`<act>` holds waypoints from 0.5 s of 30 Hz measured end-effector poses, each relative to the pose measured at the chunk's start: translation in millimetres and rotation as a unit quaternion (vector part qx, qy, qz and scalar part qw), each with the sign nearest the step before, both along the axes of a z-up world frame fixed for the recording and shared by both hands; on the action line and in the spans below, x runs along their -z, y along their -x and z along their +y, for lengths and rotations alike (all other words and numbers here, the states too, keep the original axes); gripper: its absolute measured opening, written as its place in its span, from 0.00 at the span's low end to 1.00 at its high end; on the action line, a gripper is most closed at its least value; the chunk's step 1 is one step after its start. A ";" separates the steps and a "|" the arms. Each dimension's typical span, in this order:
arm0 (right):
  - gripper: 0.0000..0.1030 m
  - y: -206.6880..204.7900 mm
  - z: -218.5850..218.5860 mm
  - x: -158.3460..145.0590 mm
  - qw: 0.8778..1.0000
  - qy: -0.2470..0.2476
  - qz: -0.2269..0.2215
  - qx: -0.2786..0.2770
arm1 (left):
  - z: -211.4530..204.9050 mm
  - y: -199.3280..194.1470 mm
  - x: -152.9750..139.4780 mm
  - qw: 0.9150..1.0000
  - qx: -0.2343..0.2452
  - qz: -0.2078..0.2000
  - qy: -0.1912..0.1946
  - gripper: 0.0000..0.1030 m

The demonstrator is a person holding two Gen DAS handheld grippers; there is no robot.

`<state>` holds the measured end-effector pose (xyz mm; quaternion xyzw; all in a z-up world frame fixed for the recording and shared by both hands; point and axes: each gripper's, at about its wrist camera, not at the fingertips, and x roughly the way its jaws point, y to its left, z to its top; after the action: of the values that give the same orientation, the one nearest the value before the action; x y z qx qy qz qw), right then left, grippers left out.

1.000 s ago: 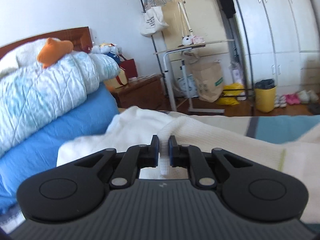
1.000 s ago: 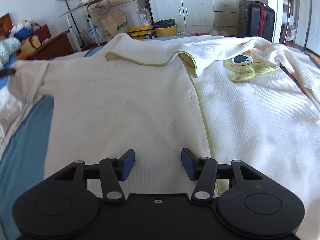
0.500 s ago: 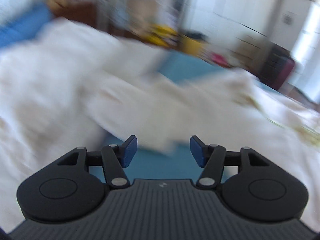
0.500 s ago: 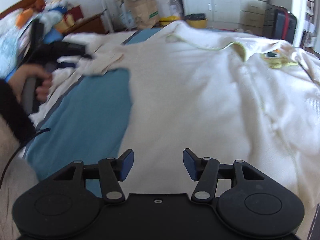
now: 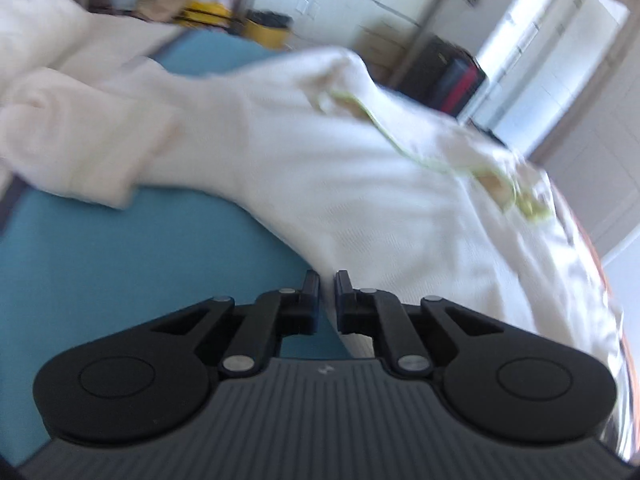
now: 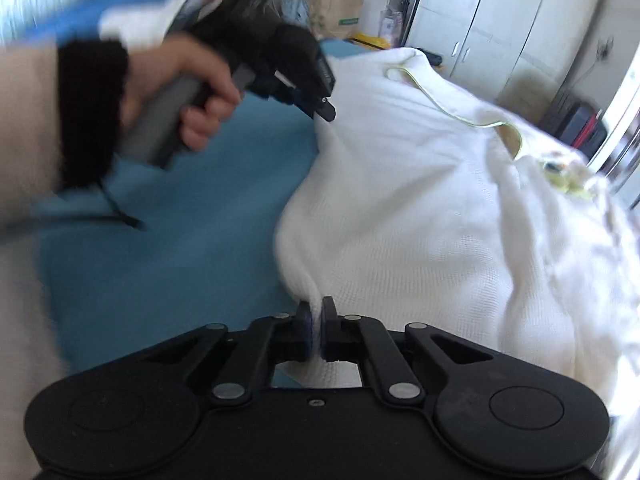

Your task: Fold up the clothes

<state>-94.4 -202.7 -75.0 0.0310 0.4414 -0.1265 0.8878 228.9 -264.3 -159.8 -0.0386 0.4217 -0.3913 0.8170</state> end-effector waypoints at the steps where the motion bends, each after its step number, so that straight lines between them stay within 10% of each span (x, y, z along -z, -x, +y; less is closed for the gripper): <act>1: 0.05 7.5 0.3 -7.6 1.000 -0.011 -0.007 -0.009 | 5.3 -2.4 -5.2 1.000 0.000 -0.003 0.004 0.06; 12: 0.11 14.9 0.6 10.3 0.998 -0.035 0.027 -0.043 | 5.4 -6.0 -9.0 0.998 0.045 -0.016 -0.034 0.07; 15: 0.46 18.9 -18.4 -17.0 1.000 -0.009 -0.015 -0.003 | 1.8 7.6 -24.5 0.994 0.057 -0.084 -0.042 0.10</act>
<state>-113.3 -221.0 -58.0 0.0396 0.4292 -0.1195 0.8944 221.3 -262.5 -135.4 0.0529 0.3688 -0.4208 0.8271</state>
